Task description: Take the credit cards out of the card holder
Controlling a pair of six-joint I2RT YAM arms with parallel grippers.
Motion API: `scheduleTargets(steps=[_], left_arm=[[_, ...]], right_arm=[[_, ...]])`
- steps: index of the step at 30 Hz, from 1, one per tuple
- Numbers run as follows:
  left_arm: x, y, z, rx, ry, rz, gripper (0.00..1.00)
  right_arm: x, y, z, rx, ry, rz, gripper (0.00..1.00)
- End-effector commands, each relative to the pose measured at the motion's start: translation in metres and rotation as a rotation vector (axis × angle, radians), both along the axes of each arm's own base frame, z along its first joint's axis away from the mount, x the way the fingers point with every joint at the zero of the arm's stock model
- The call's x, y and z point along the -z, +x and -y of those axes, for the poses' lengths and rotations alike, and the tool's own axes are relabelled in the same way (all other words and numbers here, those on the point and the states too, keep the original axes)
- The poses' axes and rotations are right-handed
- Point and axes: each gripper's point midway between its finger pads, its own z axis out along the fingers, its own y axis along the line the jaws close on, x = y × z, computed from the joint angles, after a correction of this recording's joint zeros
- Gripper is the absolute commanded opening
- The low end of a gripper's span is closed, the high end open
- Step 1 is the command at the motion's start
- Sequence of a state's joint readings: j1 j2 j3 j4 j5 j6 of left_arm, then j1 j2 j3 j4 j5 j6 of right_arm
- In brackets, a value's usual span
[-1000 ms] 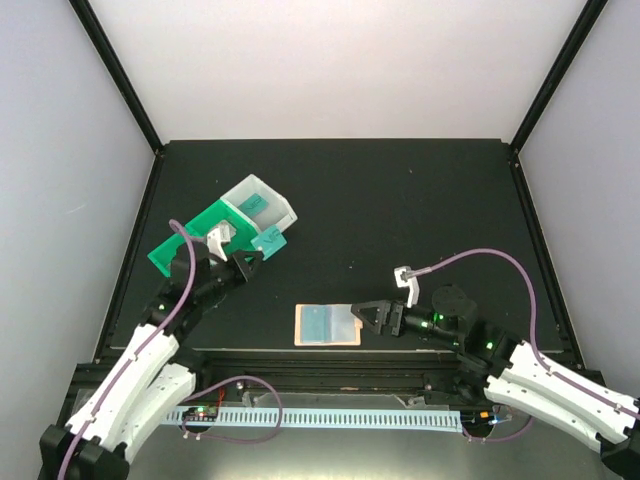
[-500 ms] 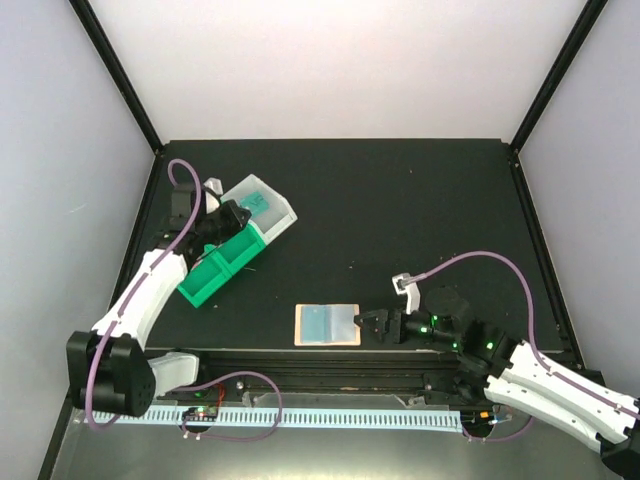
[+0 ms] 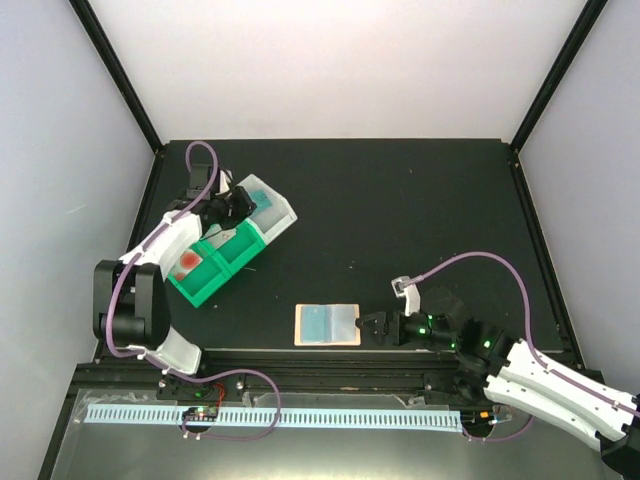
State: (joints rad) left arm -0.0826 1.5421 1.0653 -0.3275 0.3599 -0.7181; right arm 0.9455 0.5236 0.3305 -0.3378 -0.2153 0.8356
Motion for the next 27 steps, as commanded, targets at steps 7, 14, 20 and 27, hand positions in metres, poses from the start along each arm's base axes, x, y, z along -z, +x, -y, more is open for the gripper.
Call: scheduleTargets(steps=[7,14,20,27], left_arm=[[0.011,0.032,-0.030,-0.107,0.061,-0.033,0.01],[0.025,0.048,-0.039,-0.125,0.073,-0.066,0.01],[0.026,0.063,-0.038,-0.130,0.062,-0.061,0.02],[0.036,0.073,-0.036,-0.124,0.050,-0.075,0.02]], right_arm=[[-0.010,0.006,-0.005,0.011,0.004,0.007,1.00],[-0.014,0.009,-0.006,0.021,0.011,0.014,1.00],[-0.012,0.011,-0.010,0.001,-0.032,0.013,1.00],[-0.009,0.013,-0.011,-0.001,-0.072,0.002,1.00]])
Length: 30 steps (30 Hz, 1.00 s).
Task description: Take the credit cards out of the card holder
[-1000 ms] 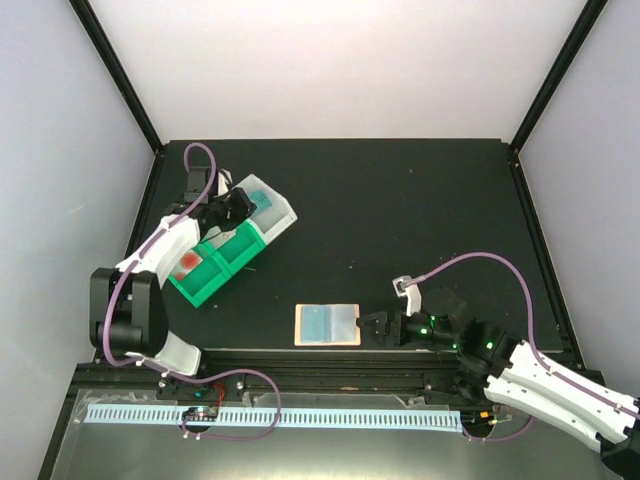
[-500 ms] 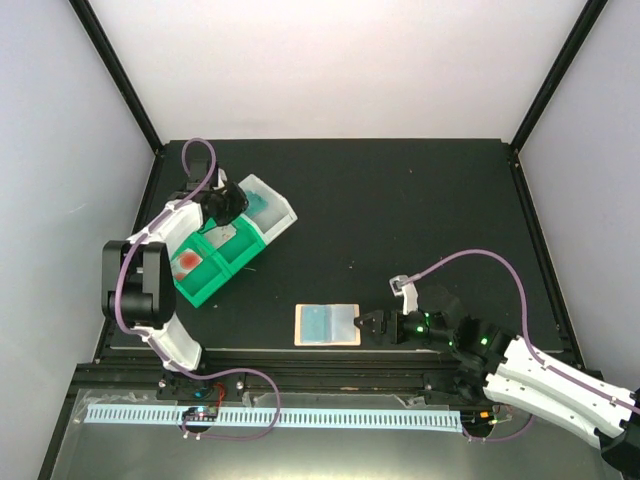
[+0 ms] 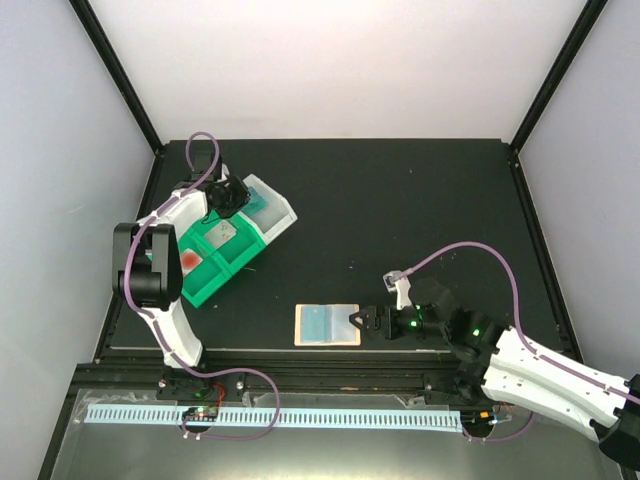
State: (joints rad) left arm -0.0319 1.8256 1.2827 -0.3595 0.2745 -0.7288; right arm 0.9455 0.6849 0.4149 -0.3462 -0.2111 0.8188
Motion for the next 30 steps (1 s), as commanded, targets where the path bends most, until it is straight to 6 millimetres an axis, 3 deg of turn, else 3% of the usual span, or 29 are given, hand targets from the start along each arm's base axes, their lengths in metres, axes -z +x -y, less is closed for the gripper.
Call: scheduleTargets(steps=[1,30], left_arm=[[-0.006,0.014,-0.001,-0.006,-0.014,0.021,0.02],[0.024,0.015,-0.002,0.014,0.013,-0.043,0.06]], right_arm=[[-0.011,0.005,0.000,0.005,0.004,0.040,1.00],[0.000,0.010,0.005,0.056,-0.014,0.025,1.00]])
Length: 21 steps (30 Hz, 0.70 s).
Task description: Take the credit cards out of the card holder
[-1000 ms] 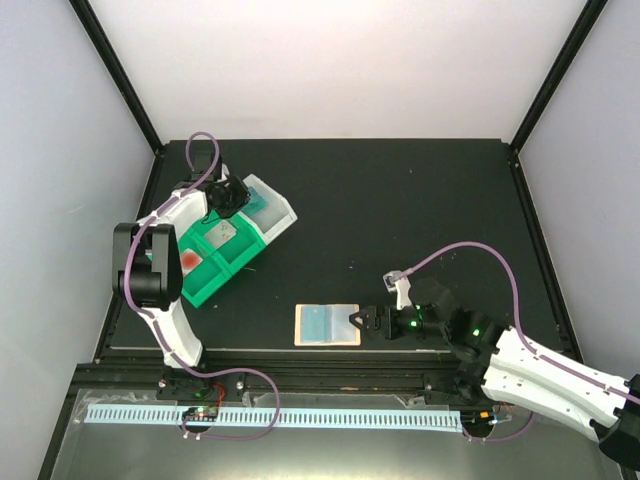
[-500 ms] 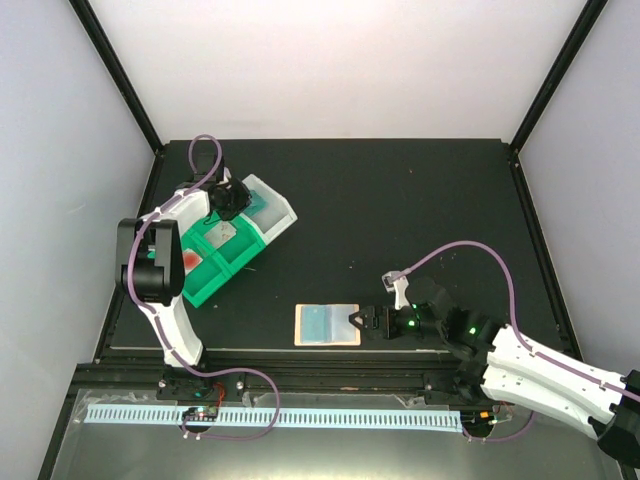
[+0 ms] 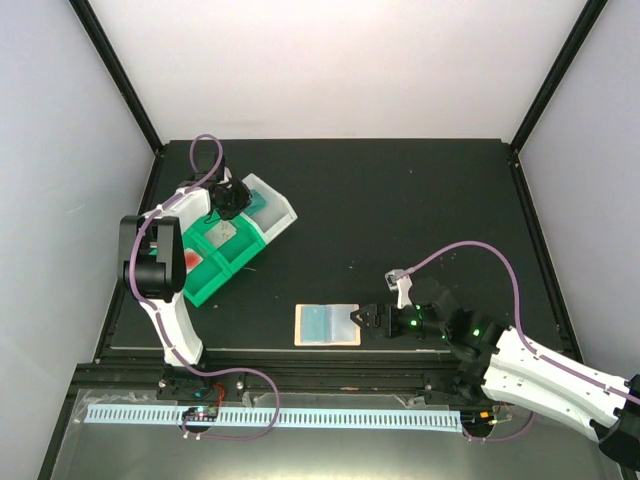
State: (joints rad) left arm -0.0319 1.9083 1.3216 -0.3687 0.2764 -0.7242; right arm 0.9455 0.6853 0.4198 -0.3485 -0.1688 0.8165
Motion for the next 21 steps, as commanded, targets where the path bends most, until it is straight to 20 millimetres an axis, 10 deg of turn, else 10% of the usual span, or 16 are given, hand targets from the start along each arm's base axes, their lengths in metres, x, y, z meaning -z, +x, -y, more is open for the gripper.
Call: scheduleTargets(steps=[1,21], left_arm=[[0.000,0.008,-0.002,0.012,0.010,0.009,0.06],[-0.029,0.011,-0.003,0.028,0.028,0.064,0.20]], right_arm=[[0.001,0.003,0.002,0.024,-0.001,0.001,1.00],[0.003,0.002,0.007,0.039,-0.011,-0.009,1.00]])
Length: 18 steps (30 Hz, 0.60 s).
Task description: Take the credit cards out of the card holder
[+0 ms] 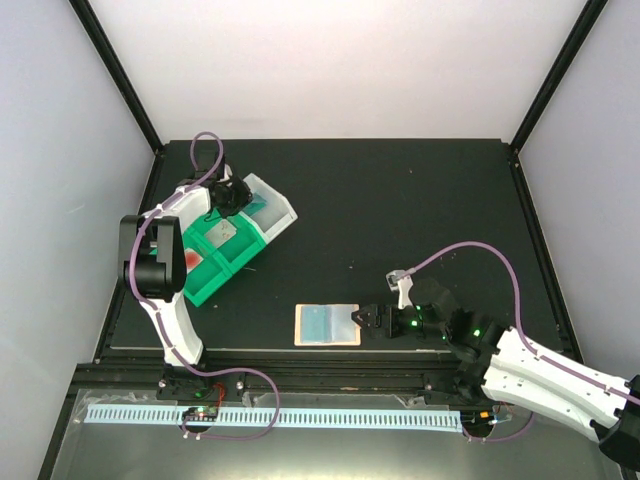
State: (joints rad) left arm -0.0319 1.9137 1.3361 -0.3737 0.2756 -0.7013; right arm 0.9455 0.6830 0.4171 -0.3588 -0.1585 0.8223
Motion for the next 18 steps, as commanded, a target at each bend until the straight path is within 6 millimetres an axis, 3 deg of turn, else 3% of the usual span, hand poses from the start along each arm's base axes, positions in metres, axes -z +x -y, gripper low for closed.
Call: scheduleTargets(steps=[1,9,18], left_arm=[[-0.032,0.007,-0.003,0.011,0.014,0.062,0.22],[-0.080,-0.003,0.000,0.034,0.010,0.142,0.41],[-0.113,-0.049,0.005,0.135,0.036,0.169,0.52]], right_arm=[[0.000,0.001,0.004,0.027,0.002,-0.005,1.00],[0.000,0.000,0.005,0.032,0.002,-0.021,1.00],[-0.003,0.003,0.008,0.058,0.003,-0.013,1.00]])
